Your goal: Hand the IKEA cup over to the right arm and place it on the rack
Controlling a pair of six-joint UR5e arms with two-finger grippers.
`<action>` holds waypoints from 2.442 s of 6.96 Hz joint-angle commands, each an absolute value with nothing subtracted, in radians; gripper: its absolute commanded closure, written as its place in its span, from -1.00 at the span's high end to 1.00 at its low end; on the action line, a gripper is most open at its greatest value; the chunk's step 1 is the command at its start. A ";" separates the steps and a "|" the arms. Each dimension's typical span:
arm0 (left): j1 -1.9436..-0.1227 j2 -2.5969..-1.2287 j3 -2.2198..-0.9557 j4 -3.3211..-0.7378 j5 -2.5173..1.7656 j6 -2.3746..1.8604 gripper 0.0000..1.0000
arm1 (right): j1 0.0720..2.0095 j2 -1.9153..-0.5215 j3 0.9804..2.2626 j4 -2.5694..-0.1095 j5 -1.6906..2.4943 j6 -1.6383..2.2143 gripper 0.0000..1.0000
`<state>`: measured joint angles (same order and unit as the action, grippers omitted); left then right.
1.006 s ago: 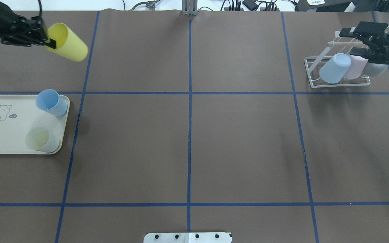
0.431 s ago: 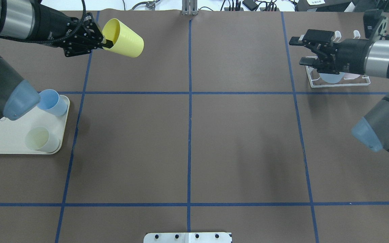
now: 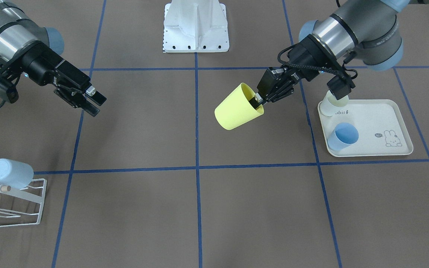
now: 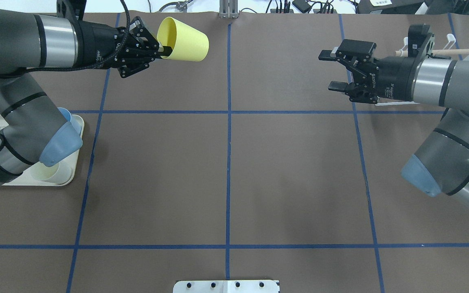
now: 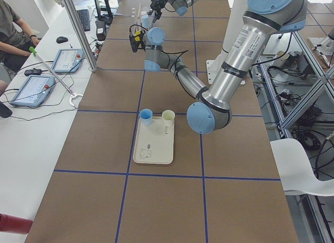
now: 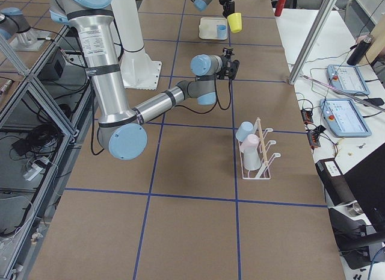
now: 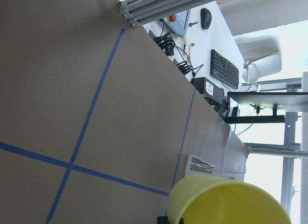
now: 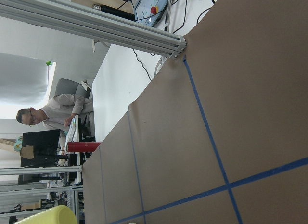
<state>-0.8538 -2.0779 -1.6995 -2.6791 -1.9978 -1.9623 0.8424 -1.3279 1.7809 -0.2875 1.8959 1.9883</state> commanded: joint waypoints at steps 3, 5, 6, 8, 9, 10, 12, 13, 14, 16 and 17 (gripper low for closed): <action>-0.737 -2.123 -1.582 -3.020 -1.725 -2.170 -1.00 | 0.784 -1.296 1.812 -0.231 1.821 2.259 0.97; -0.715 -2.145 -1.527 -3.103 -1.698 -2.203 -1.00 | 0.660 -1.296 1.812 -0.135 1.624 2.414 0.97; -0.713 -2.145 -1.499 -3.147 -1.698 -2.203 -1.00 | 0.654 -1.290 1.818 -0.132 1.596 2.474 0.97; -0.684 -2.152 -1.488 -3.177 -1.683 -2.217 -1.00 | 0.652 -1.264 1.812 -0.117 1.563 2.548 0.97; -0.652 -2.170 -1.488 -3.175 -1.683 -2.215 -1.00 | 0.649 -1.250 1.806 -0.121 1.549 2.549 0.97; -0.637 -2.189 -1.480 -3.174 -1.681 -2.215 -1.00 | 0.640 -1.238 1.802 -0.124 1.527 2.551 0.97; -0.629 -2.213 -1.468 -3.168 -1.681 -2.215 -1.00 | 0.623 -1.235 1.802 -0.126 1.509 2.551 0.97; -0.621 -2.223 -1.468 -3.166 -1.681 -2.214 -1.00 | 0.623 -1.235 1.802 -0.127 1.509 2.551 0.97; -0.611 -2.230 -1.467 -3.162 -1.680 -2.214 -1.00 | 0.623 -1.235 1.801 -0.127 1.509 2.551 0.97; -0.603 -2.237 -1.465 -3.157 -1.683 -2.210 -1.00 | 0.623 -1.235 1.801 -0.130 1.509 2.549 0.97; -0.594 -2.237 -1.465 -3.155 -1.683 -2.207 -1.00 | 0.623 -1.235 1.801 -0.132 1.509 2.549 0.97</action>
